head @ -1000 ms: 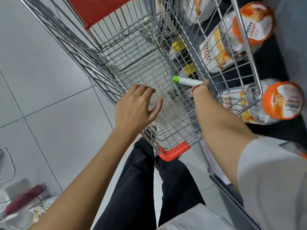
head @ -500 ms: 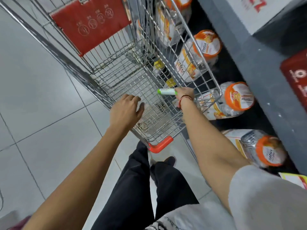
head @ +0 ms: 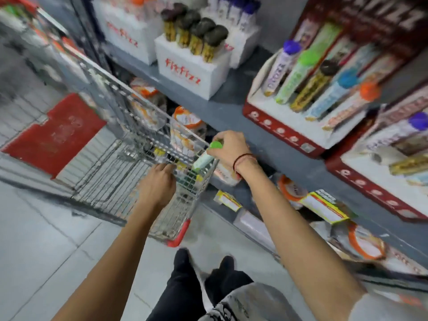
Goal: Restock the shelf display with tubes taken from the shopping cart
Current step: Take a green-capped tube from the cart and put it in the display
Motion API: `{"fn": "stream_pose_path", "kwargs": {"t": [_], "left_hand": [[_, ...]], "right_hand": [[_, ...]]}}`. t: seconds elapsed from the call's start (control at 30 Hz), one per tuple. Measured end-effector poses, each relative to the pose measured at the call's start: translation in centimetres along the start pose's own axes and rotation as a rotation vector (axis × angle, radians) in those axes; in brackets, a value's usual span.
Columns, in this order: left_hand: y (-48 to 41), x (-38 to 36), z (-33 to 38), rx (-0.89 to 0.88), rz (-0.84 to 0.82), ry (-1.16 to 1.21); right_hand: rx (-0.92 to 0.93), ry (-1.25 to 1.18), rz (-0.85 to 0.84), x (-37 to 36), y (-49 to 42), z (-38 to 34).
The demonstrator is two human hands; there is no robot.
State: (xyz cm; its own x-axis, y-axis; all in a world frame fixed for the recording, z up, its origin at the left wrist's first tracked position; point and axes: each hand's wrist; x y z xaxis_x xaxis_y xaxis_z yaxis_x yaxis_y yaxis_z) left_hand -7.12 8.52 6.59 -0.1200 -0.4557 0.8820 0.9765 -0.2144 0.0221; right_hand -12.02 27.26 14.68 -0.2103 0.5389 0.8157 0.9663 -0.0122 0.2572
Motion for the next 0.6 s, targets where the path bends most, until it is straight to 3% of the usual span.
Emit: {"fn": "stream_pose_path", "kwargs": {"t": [0.2, 0.5, 0.6], "left_hand": [[-4.4, 0.9, 9.0, -0.297, 0.070, 0.059], [-4.8, -3.5, 22.0, -0.787, -0.073, 0.085], [-4.3, -5.3, 24.0, -0.836, -0.118, 0.042]], "right_hand": [[0.007, 0.032, 0.200, 10.7, 7.2, 2.0], [-0.133, 0.121, 0.359, 19.9, 15.9, 7.9], [-0.152, 0.155, 0.339, 21.7, 18.0, 9.7]]}}
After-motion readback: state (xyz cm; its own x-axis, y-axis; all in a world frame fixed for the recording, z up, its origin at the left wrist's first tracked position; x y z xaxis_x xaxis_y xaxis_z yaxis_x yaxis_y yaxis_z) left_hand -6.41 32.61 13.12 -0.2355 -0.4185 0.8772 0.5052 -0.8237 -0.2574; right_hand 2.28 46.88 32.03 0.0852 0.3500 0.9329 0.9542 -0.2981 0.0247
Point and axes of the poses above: each hand's wrist, its own y-axis away from the middle knuckle, its own x-axis out of the back of the hand, z = x × y, and after that the axes turned 4 degrees about -z, right-handed
